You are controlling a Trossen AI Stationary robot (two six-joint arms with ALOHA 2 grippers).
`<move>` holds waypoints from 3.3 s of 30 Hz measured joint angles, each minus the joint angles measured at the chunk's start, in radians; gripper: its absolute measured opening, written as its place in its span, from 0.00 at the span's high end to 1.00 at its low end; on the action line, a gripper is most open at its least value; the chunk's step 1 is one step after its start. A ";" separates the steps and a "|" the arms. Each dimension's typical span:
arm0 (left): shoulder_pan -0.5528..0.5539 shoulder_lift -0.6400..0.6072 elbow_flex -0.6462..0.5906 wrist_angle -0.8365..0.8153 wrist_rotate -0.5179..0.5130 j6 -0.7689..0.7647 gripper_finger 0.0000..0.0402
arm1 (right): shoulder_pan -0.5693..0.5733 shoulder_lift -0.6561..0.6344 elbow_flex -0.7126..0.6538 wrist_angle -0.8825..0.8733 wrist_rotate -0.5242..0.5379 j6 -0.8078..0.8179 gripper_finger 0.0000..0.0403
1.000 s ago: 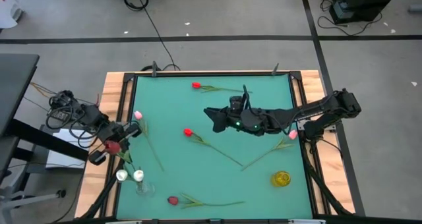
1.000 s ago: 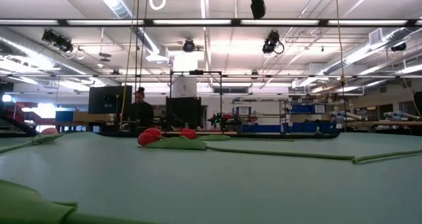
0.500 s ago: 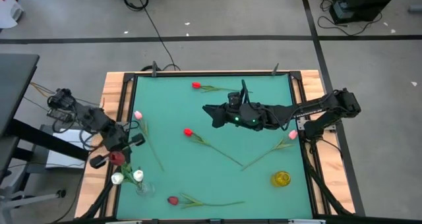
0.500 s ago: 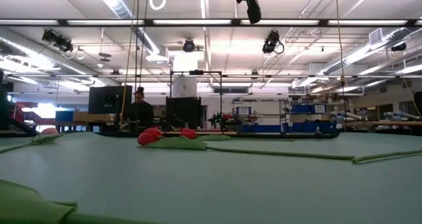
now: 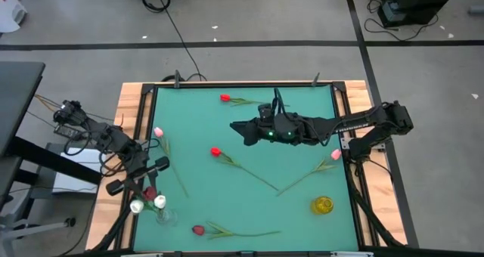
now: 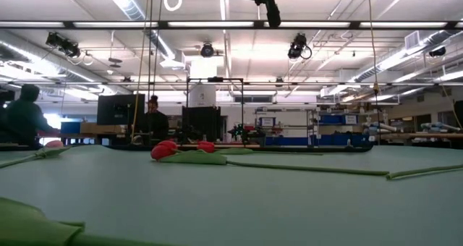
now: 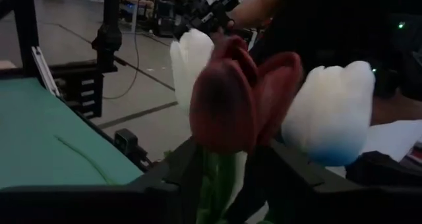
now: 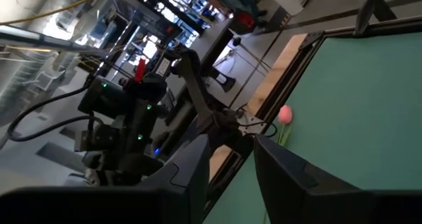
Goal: Sort flowers into vase by color
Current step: Put the top dark red flower into the transparent vase, then put the dark red flower into the transparent vase
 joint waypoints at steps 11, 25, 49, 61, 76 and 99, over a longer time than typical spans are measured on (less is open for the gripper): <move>0.000 -0.007 0.073 -0.228 -0.011 0.027 0.59 | -0.016 0.000 0.000 0.000 -0.029 0.000 0.66; 0.010 -0.007 0.393 -0.645 -0.563 -0.080 0.59 | -0.029 0.000 0.000 -0.039 -0.025 0.006 0.66; 0.107 0.030 0.183 -1.075 -0.875 -1.228 0.59 | -0.146 0.000 0.000 -0.581 -0.164 0.062 0.66; 0.235 0.230 0.171 -0.977 -0.893 -1.419 0.59 | -0.223 0.000 0.000 -0.915 -0.226 -0.166 0.66; 0.302 0.547 0.171 -0.846 -0.751 -1.644 0.59 | -0.398 0.000 0.000 -0.967 -0.403 -0.455 0.66; 0.291 0.753 0.194 -0.209 -0.721 -1.039 0.69 | -0.423 0.000 -0.285 -0.846 -0.815 -0.693 0.66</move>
